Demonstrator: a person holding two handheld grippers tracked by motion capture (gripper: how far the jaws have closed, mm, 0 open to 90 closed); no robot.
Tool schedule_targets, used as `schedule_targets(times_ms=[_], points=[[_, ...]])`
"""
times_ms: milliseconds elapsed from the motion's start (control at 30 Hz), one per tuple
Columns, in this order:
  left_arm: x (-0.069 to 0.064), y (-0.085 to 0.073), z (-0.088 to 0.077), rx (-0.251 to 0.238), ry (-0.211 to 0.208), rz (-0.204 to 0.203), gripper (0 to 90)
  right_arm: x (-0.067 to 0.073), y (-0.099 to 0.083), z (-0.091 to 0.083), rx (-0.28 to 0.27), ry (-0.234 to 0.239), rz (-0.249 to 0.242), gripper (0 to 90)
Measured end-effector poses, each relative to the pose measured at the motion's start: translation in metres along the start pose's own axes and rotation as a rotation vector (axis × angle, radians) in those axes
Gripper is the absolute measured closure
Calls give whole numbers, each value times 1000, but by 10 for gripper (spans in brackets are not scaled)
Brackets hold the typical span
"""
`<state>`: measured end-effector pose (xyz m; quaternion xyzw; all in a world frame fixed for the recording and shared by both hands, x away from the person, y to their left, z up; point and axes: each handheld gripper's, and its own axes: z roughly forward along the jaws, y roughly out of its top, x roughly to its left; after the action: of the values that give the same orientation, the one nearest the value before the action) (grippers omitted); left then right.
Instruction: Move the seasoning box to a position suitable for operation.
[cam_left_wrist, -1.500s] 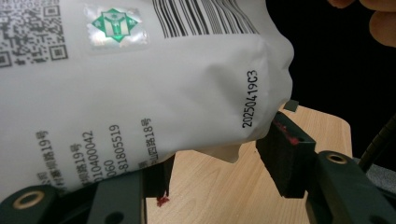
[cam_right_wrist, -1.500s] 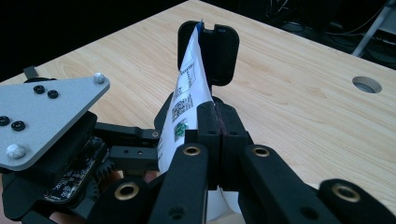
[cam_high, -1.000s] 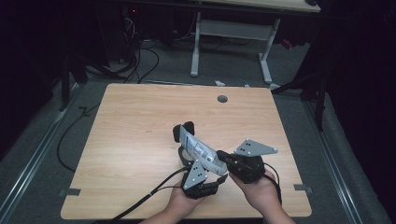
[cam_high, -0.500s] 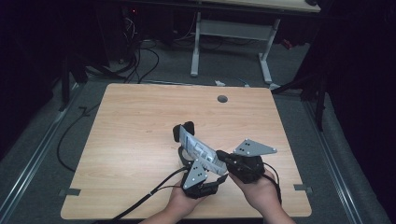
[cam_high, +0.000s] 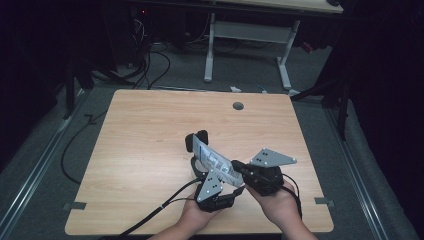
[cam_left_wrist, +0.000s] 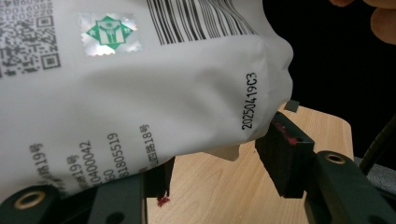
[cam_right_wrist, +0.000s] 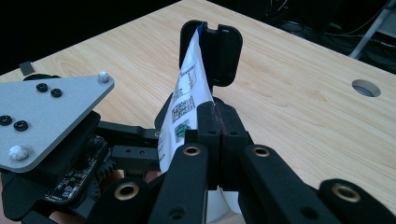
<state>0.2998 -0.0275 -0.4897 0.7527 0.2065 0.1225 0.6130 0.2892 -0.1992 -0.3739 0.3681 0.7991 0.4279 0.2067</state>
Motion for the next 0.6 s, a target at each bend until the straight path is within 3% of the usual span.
schedule_targets(times_ms=[600], points=[[2, 1, 0, -5, 19, 2, 507, -1, -1, 0, -10, 4, -10, 900]])
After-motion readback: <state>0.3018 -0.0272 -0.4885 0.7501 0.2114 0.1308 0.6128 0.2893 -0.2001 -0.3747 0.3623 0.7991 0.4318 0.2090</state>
